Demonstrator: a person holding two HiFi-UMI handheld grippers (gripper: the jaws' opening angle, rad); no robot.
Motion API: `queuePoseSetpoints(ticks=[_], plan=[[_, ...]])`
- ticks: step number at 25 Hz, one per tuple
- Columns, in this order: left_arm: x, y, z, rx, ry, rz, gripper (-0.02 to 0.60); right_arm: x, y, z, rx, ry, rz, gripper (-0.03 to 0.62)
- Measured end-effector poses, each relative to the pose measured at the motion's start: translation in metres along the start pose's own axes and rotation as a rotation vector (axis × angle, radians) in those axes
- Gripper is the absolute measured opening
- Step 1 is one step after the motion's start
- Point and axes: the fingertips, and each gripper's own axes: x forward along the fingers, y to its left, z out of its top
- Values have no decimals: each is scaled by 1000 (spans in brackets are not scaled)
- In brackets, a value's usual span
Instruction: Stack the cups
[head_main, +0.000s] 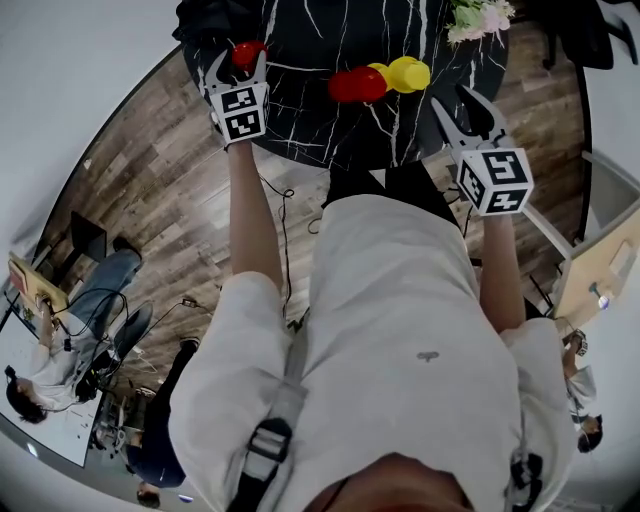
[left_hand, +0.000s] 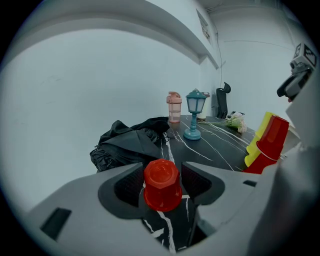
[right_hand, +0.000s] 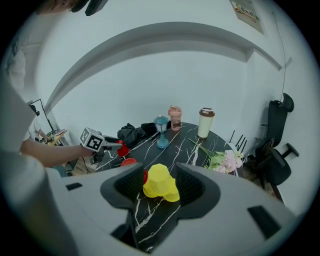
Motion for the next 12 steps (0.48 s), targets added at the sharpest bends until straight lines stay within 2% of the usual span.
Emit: queuePoseSetpoints(ticks=[12], plan=[[-15, 0, 3, 6, -12, 6, 224, 0, 8, 2, -9, -16, 27, 201]])
